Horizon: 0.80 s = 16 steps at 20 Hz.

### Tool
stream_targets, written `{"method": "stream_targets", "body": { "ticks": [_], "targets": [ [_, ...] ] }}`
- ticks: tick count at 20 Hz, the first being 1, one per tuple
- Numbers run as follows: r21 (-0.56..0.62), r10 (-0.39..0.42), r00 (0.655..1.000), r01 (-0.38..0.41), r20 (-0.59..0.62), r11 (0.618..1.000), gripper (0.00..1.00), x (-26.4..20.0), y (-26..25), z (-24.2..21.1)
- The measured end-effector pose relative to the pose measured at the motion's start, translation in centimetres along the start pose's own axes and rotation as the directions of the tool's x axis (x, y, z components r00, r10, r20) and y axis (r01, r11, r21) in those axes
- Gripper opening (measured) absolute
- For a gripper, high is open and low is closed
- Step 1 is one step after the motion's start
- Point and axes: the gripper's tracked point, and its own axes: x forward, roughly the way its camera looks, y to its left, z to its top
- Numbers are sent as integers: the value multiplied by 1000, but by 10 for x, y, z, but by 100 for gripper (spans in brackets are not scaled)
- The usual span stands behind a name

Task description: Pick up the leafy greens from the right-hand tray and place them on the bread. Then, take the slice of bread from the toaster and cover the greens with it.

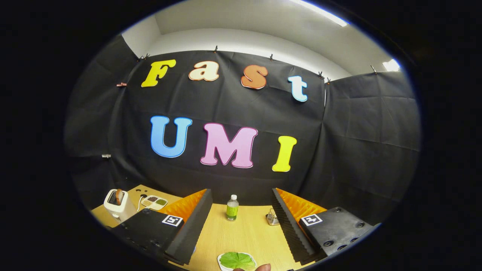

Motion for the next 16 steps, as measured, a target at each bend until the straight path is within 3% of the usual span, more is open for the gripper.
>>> {"method": "stream_targets", "body": {
  "ticks": [4, 8, 16],
  "targets": [
    [-19, 86, 985, -90, -151, 996, 97, 7, 3, -58],
    [2, 149, 937, -156, -315, 988, 98, 10, 1, -138],
    [38, 271, 753, -311, -599, 949, 97, 12, -5, -289]
  ]
}}
